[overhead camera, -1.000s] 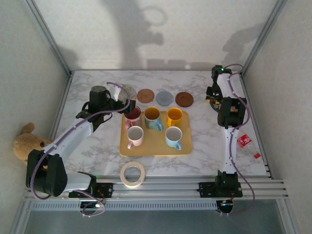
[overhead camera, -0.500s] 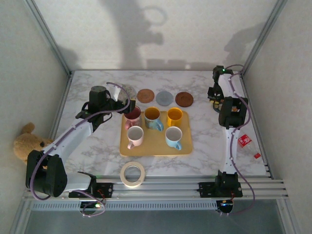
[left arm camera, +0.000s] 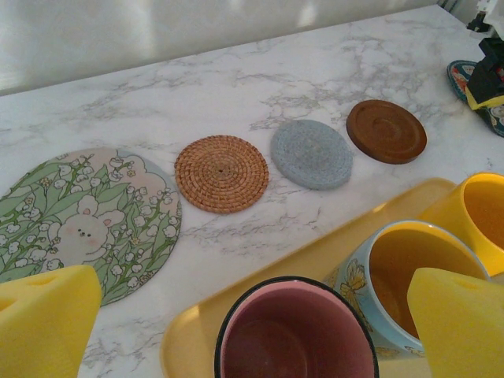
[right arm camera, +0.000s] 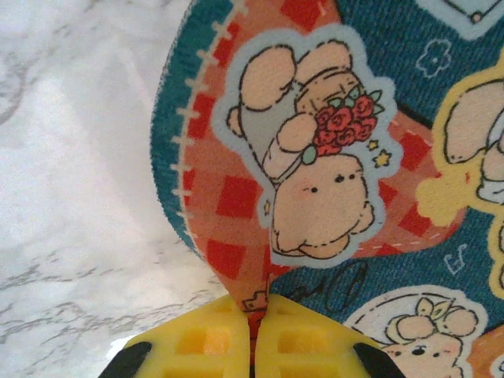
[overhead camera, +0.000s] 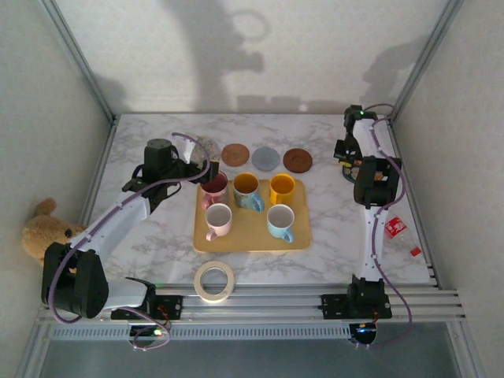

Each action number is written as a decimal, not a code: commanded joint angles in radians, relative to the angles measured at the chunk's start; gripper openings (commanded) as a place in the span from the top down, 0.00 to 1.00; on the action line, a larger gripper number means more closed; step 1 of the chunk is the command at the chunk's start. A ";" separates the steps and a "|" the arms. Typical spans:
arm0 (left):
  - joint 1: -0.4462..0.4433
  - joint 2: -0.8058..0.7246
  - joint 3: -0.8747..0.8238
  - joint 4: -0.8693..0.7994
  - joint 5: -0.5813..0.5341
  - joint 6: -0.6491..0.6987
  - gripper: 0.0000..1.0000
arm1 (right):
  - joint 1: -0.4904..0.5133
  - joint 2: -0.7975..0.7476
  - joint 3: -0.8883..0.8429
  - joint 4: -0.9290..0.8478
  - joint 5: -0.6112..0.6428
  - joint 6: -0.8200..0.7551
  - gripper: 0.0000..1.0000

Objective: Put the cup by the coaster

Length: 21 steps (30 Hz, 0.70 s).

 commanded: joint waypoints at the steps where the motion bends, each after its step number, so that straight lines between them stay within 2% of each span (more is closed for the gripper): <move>1: -0.004 -0.018 0.012 -0.011 -0.011 0.000 0.00 | 0.041 -0.025 0.030 -0.022 -0.068 -0.014 0.94; 21: -0.004 -0.015 0.010 -0.010 -0.011 0.007 0.00 | 0.098 0.033 0.114 -0.053 -0.103 -0.016 0.92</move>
